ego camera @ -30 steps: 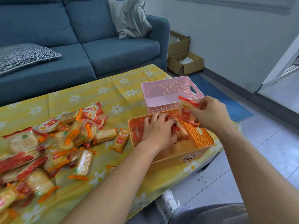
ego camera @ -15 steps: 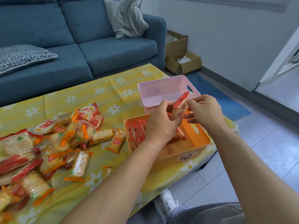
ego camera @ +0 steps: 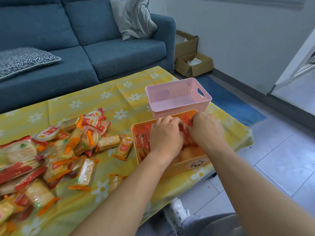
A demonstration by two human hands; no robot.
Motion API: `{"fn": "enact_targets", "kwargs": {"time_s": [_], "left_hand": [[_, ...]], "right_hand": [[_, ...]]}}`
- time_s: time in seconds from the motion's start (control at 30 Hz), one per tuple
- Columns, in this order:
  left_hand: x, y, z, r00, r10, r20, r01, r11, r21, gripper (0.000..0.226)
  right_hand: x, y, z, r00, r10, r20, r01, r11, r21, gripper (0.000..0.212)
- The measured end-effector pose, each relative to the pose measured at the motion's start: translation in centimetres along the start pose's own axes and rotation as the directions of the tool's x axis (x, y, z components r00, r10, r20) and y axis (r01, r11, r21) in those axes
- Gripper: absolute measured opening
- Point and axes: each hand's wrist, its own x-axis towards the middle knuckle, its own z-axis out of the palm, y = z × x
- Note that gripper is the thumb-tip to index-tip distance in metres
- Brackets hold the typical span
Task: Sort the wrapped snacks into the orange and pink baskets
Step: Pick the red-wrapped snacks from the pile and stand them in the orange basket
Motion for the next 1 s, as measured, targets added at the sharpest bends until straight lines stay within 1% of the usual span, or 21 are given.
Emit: {"fn": "enact_targets", "kwargs": {"time_s": [0.1,0.17,0.2,0.23,0.3,0.33,0.37,0.43,0.53,0.67,0.73,0.8,0.87,0.9,0.97,1.0], "left_hand": [[-0.3,-0.8,-0.2,0.995,0.026,0.091,-0.015,0.993,-0.114,0.022],[-0.6,-1.2,-1.0,0.997,0.042,0.070,-0.030,0.984,-0.174,0.022],[-0.8,-1.5,-1.5,0.998,0.040,0.043,-0.031,0.981,-0.194,0.022],[-0.9,-1.8,-2.1,0.999,0.035,0.020,-0.030,0.978,-0.205,0.020],[-1.8,-3.0,-3.9,1.000,0.026,-0.008,-0.027,0.979,-0.202,0.019],[-2.3,-3.8,-4.8,1.000,0.017,-0.008,-0.018,0.982,-0.188,0.018],[-2.8,-4.8,-5.7,1.000,-0.005,-0.003,0.004,0.986,-0.165,0.017],[-4.1,-7.3,-7.7,0.997,-0.074,0.002,0.074,0.992,-0.104,0.017],[-7.2,-12.2,-11.2,0.978,-0.208,-0.006,0.208,0.978,-0.018,0.017],[-12.3,-18.5,-15.6,0.919,-0.395,-0.016,0.394,0.912,0.117,0.021],[-14.2,-20.7,-17.3,0.884,-0.464,-0.056,0.468,0.873,0.140,0.019],[-15.6,-22.7,-18.8,0.847,-0.518,-0.119,0.531,0.838,0.128,0.016],[-16.2,-24.4,-19.6,0.814,-0.555,-0.170,0.573,0.815,0.082,0.016],[-16.3,-25.4,-19.9,0.797,-0.575,-0.183,0.592,0.804,0.052,0.015],[-15.9,-26.6,-20.0,0.788,-0.589,-0.179,0.602,0.799,0.017,0.013],[-15.5,-26.8,-19.9,0.800,-0.577,-0.162,0.586,0.810,0.012,0.013]], "right_hand": [[0.0,-0.2,0.3,0.994,-0.046,0.097,0.044,0.999,0.022,0.018],[0.0,-0.5,-0.6,0.989,-0.038,0.141,0.037,0.999,0.011,0.012],[0.0,-0.7,-1.1,0.992,-0.032,0.124,0.033,0.999,-0.006,0.007],[-0.1,-1.3,-1.7,0.996,-0.031,0.078,0.032,0.999,-0.012,0.010],[-0.7,-3.5,-2.4,0.994,-0.106,-0.026,0.107,0.993,0.039,0.015],[-1.0,-4.9,-2.5,0.987,-0.156,-0.049,0.159,0.984,0.084,0.017],[-1.5,-6.4,-2.5,0.979,-0.203,-0.028,0.205,0.970,0.132,0.021],[-2.7,-9.5,-2.3,0.949,-0.308,0.072,0.282,0.926,0.250,0.030],[-4.9,-13.9,-1.3,0.863,-0.463,0.201,0.367,0.849,0.380,0.031],[-7.4,-19.1,0.7,0.762,-0.560,0.326,0.430,0.813,0.392,0.033],[-8.2,-21.0,1.7,0.735,-0.570,0.369,0.441,0.814,0.378,0.034],[-8.7,-22.8,2.7,0.733,-0.568,0.374,0.444,0.816,0.369,0.031],[-8.9,-24.2,3.5,0.772,-0.535,0.343,0.410,0.832,0.375,0.024],[-8.9,-25.3,3.8,0.797,-0.509,0.326,0.379,0.841,0.386,0.024],[-8.6,-26.5,4.7,0.850,-0.427,0.309,0.302,0.875,0.379,0.040],[-8.3,-26.8,5.1,0.872,-0.384,0.304,0.270,0.895,0.356,0.050]]}}
